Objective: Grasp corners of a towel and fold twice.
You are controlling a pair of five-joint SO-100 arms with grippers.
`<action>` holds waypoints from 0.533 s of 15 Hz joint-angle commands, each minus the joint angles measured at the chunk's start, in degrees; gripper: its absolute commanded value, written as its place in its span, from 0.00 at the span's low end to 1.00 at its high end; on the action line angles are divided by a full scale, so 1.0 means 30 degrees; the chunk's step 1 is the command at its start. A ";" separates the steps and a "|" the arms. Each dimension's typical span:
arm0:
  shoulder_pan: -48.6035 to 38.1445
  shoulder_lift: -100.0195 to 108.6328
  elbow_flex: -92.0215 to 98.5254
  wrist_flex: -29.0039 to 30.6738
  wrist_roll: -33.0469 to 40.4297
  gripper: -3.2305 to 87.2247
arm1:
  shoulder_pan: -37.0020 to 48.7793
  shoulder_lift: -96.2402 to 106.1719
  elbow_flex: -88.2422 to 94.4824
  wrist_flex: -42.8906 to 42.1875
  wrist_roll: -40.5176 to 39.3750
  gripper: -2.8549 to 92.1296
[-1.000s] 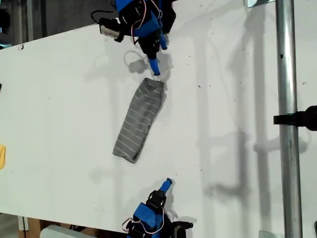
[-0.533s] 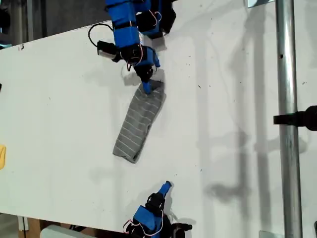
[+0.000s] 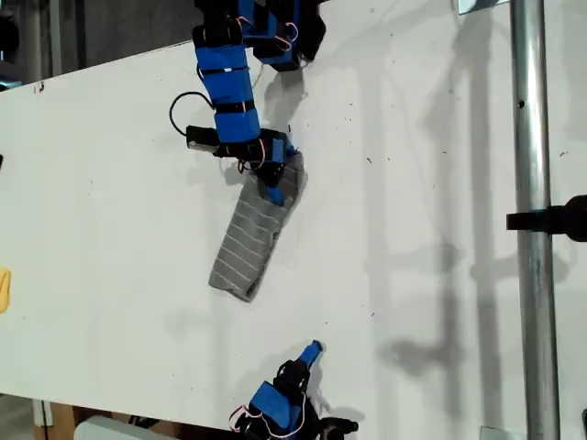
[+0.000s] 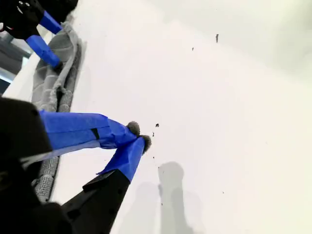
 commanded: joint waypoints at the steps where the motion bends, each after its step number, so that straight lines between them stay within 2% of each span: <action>1: 0.0088 0.0146 -0.0029 0.0029 0.0176 0.01 | -0.0586 0.3838 -0.1143 0.3223 -0.0088 0.55; 4: -0.0439 0.0146 -0.0146 0.0000 0.0703 0.01 | -0.2080 0.8613 -0.0938 0.6914 0.1553 0.55; 6: -0.0557 0.0146 -0.0234 -0.0029 0.0820 0.01 | -0.2754 0.9375 0.0381 0.6650 0.2461 0.55; 8: -0.0381 0.0146 -0.0234 0.0146 0.0674 0.01 | -0.2490 0.9316 0.2607 0.4600 0.2871 0.55</action>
